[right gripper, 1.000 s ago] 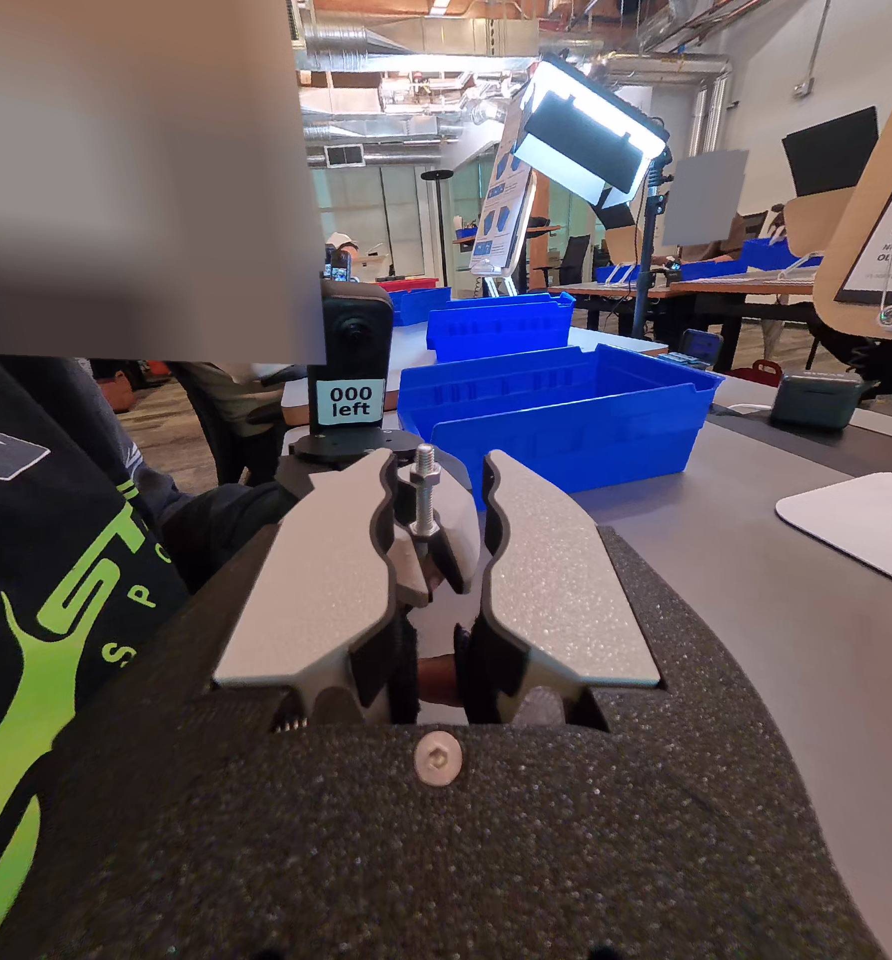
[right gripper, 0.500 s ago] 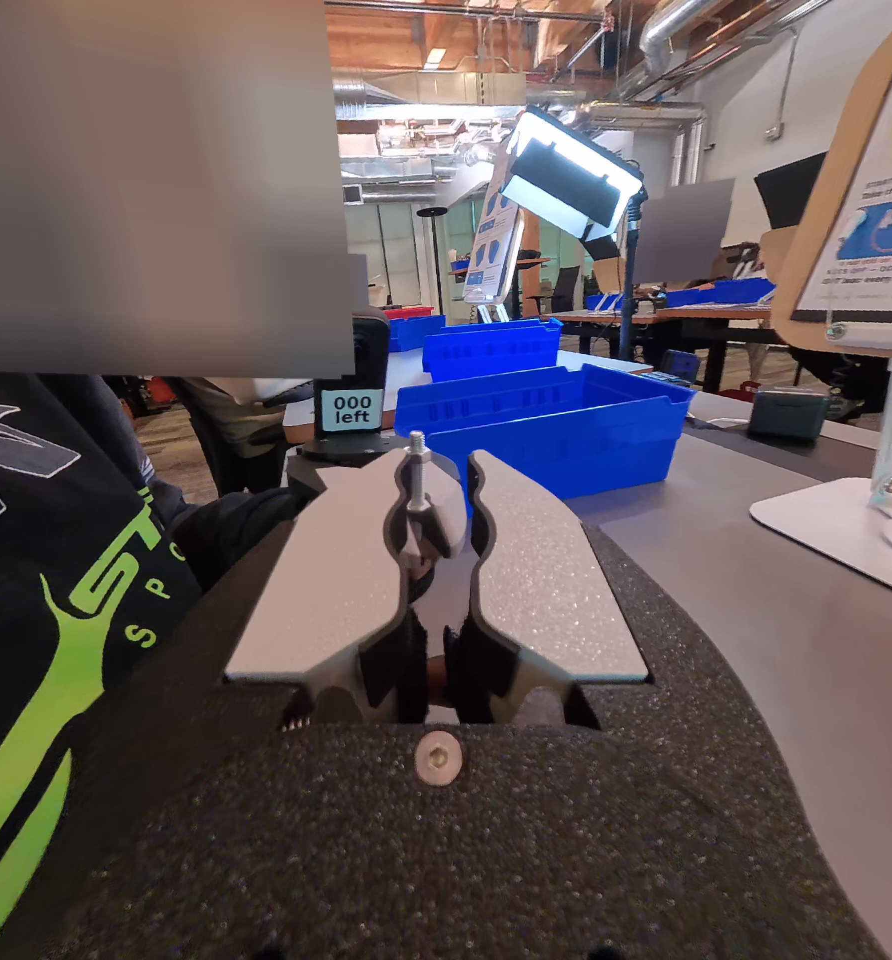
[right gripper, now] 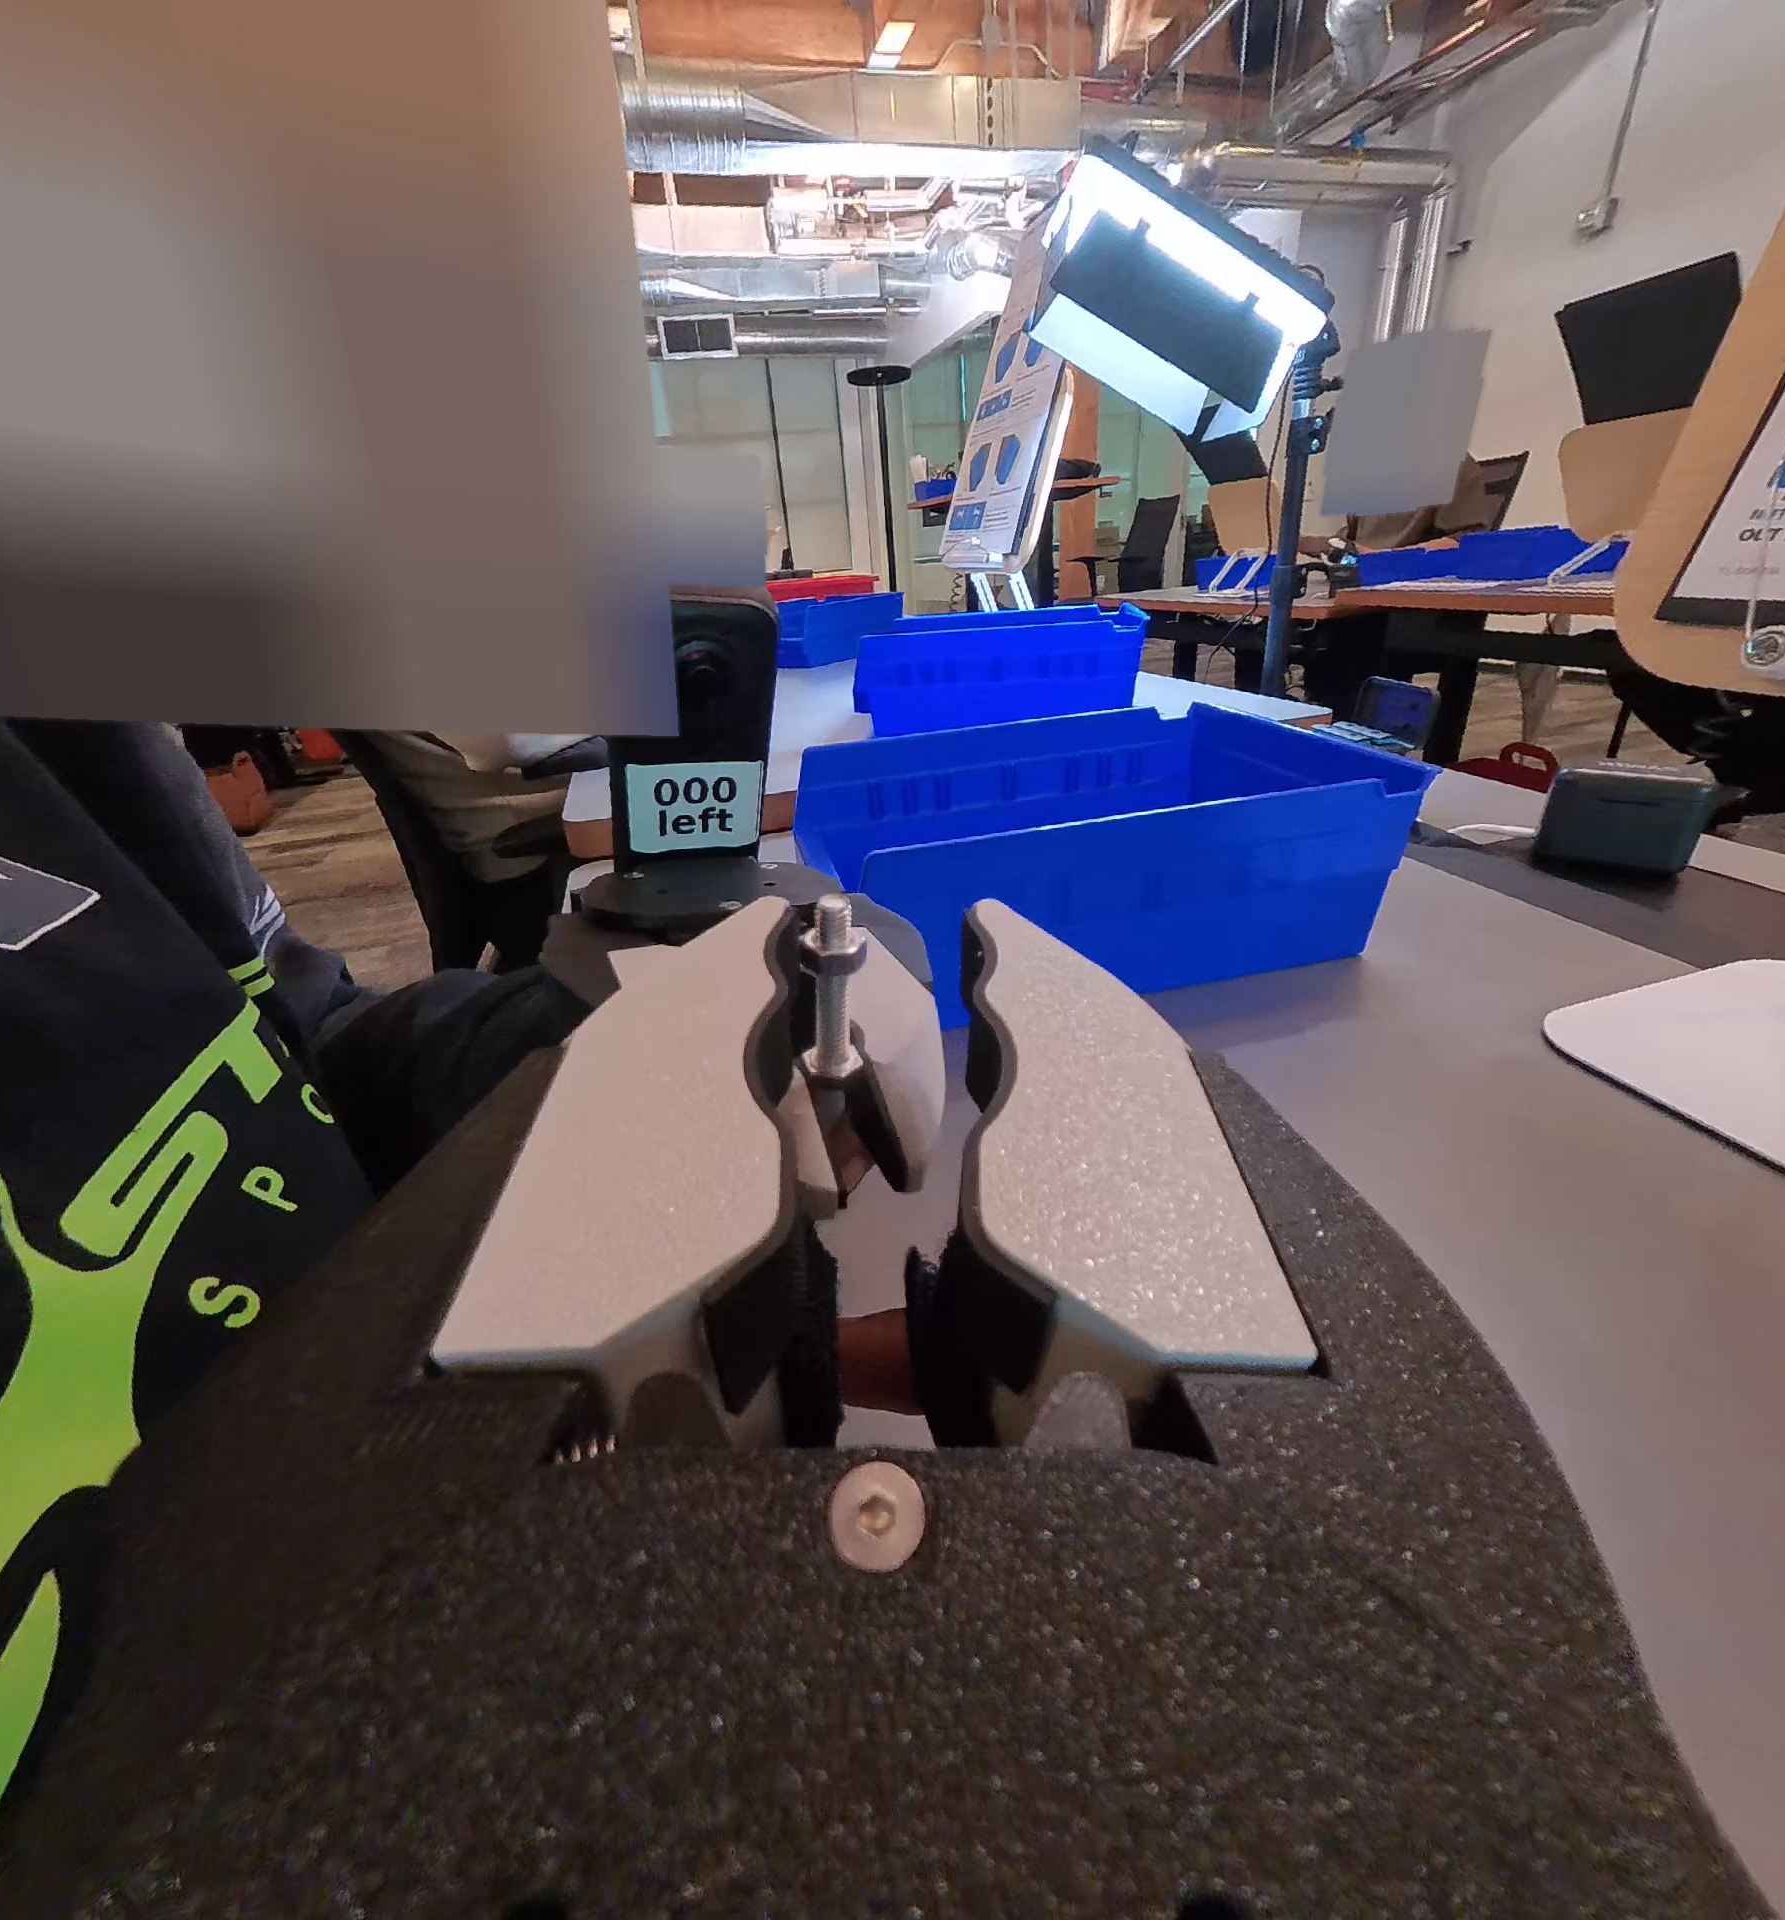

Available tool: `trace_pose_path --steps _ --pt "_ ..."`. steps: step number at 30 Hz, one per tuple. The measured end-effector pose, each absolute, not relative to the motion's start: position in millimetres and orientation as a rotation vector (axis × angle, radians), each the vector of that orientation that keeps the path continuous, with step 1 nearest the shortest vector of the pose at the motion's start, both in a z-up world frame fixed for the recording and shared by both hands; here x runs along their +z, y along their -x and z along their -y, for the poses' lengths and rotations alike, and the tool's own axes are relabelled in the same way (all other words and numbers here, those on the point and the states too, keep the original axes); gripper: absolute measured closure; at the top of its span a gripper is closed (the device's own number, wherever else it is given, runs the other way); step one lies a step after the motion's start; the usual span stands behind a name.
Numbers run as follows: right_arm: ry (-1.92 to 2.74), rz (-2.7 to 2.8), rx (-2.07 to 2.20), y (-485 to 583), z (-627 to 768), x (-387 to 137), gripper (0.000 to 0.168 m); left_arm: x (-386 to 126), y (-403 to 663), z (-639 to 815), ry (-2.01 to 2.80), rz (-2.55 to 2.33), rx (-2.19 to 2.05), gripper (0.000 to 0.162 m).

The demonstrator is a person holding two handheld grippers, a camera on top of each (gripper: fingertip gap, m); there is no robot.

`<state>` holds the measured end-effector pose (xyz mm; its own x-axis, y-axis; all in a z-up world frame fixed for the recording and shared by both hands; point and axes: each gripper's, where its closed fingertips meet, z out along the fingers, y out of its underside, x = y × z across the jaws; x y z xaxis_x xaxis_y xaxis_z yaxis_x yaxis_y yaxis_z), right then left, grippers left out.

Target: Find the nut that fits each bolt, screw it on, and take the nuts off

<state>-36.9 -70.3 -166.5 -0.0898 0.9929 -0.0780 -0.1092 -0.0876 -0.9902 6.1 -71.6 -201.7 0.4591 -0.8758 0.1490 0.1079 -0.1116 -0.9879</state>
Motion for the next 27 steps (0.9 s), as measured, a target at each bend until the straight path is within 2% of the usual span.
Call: trace_pose_path --steps 4,5,6,9,15,27 --pt "1.137 1.136 1.369 25.4 65.8 -164.4 0.138 -198.9 -3.4 71.1 1.43 -0.703 -0.987 0.153" --pt "1.139 1.127 1.356 21.9 63.1 -164.3 0.14 -198.8 -3.0 70.8 1.43 -0.701 -0.988 0.153" --pt "1.147 1.108 1.337 18.2 58.7 -164.2 0.149 -198.5 -3.1 71.1 1.428 -0.703 -0.99 0.153" --pt "1.145 1.085 1.346 10.9 55.1 -162.6 0.153 -199.3 -4.0 71.2 1.431 -0.708 -0.985 0.152" --pt "1.111 1.172 1.378 27.8 73.2 -165.0 0.134 -201.6 -5.0 70.8 1.44 -0.716 -0.971 0.152" --pt "1.114 1.213 1.305 44.7 68.8 -166.7 0.129 -202.1 -6.8 73.2 1.435 -0.731 -0.973 0.153"
